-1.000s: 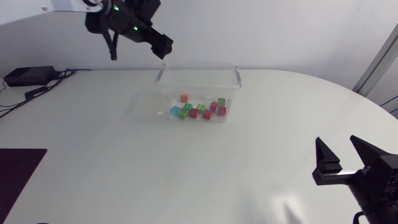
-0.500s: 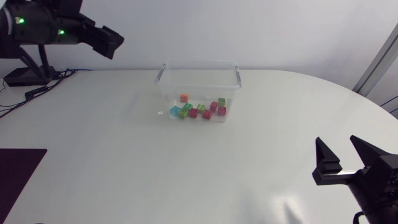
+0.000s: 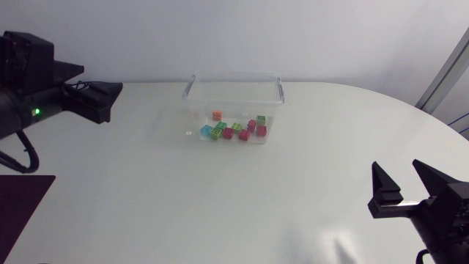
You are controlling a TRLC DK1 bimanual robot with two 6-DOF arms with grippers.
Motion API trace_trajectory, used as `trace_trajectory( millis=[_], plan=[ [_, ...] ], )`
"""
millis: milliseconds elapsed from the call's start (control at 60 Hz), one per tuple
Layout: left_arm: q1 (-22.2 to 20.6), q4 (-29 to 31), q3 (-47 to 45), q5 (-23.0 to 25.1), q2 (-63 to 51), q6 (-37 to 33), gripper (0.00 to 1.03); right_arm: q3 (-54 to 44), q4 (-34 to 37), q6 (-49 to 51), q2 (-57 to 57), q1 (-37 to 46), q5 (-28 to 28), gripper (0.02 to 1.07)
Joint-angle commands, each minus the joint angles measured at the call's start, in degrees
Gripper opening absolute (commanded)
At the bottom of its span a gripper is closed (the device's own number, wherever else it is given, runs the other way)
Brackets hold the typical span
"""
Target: Place the duplo bricks in the container
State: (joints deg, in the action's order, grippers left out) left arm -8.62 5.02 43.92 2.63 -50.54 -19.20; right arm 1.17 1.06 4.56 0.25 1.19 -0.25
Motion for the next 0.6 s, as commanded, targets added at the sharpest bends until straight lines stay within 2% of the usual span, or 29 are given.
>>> trace_trajectory(
  millis=[0,217,400,583],
  plan=[
    [0.45,-2.73,-6.04,1.15,5.63,1.89,0.99,-1.17,-0.62,0.1,-0.52,-0.31,-0.45,1.02],
    [0.36,-6.16,-16.59,1.32,16.71,3.64,0.99,-1.17,-0.62,0.01,-0.52,-0.31,-0.45,1.02],
    [0.28,-6.58,-21.95,1.36,22.49,3.39,0.99,-1.17,-0.63,0.05,-0.51,-0.32,-0.44,1.02],
    [1.93,-6.27,-26.28,0.57,28.03,6.51,0.99,-1.17,-0.71,-0.86,-0.46,-0.49,-0.31,1.02]
  ],
)
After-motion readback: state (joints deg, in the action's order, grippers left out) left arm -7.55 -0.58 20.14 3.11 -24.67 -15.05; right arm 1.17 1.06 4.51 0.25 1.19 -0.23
